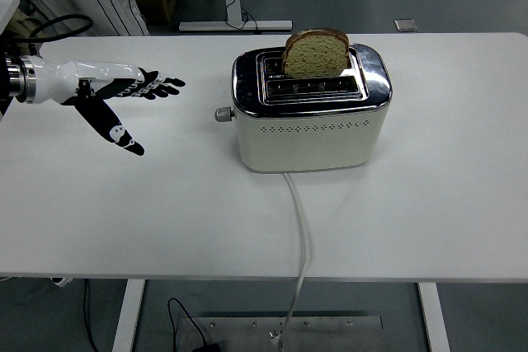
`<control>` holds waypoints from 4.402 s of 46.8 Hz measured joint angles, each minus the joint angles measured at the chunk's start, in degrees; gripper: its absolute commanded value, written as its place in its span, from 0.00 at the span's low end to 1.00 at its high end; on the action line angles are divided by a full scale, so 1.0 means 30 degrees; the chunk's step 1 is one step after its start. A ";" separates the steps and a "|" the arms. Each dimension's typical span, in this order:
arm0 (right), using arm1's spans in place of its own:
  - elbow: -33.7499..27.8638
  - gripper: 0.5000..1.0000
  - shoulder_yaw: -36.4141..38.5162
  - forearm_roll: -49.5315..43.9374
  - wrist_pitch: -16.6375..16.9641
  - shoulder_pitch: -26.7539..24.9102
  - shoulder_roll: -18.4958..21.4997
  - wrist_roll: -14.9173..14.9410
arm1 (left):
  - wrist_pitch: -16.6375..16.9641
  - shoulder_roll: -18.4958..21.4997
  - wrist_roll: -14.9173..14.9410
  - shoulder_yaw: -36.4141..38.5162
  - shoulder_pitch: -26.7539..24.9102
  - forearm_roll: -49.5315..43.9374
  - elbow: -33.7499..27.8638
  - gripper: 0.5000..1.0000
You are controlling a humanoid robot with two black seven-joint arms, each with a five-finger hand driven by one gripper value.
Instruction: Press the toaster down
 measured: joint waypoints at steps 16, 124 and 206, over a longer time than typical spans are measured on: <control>0.0000 1.00 -0.0006 0.0000 0.0000 0.0001 0.0000 0.0000 | -0.0032 -0.1417 0.0003 0.0437 0.0378 0.1053 0.1129 1.00; -0.0007 1.00 0.0003 0.0000 0.0000 -0.0002 0.0000 -0.0004 | 0.0268 -0.4971 0.0030 0.0766 0.1045 0.1979 0.3450 1.00; 0.0000 1.00 -0.0006 0.0000 0.0000 0.0000 0.0000 0.0019 | 0.0749 -0.2998 0.0001 0.0693 0.0131 -0.0777 0.5093 1.00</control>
